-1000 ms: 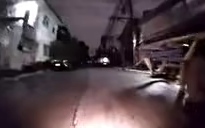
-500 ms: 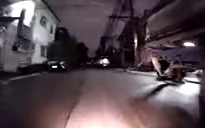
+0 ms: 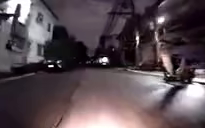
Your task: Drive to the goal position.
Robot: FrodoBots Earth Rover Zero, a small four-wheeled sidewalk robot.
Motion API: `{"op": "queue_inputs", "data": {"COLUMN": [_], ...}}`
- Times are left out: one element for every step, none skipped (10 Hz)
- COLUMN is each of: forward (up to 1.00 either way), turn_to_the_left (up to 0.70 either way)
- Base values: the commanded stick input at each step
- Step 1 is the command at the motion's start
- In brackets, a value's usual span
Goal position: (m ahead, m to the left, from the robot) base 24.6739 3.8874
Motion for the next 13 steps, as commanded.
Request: {"op": "queue_inputs", "data": {"forward": [1.00, 1.00, 1.00, 1.00, 1.00, 1.00, 1.00, 1.00, 1.00, 1.00, 1.00, 1.00, 1.00], "turn_to_the_left": [0.00, 0.00, 0.00, 0.00, 0.00, 0.00, 0.00, 0.00, 0.00, 0.00, 0.00, 0.00, 0.00]}}
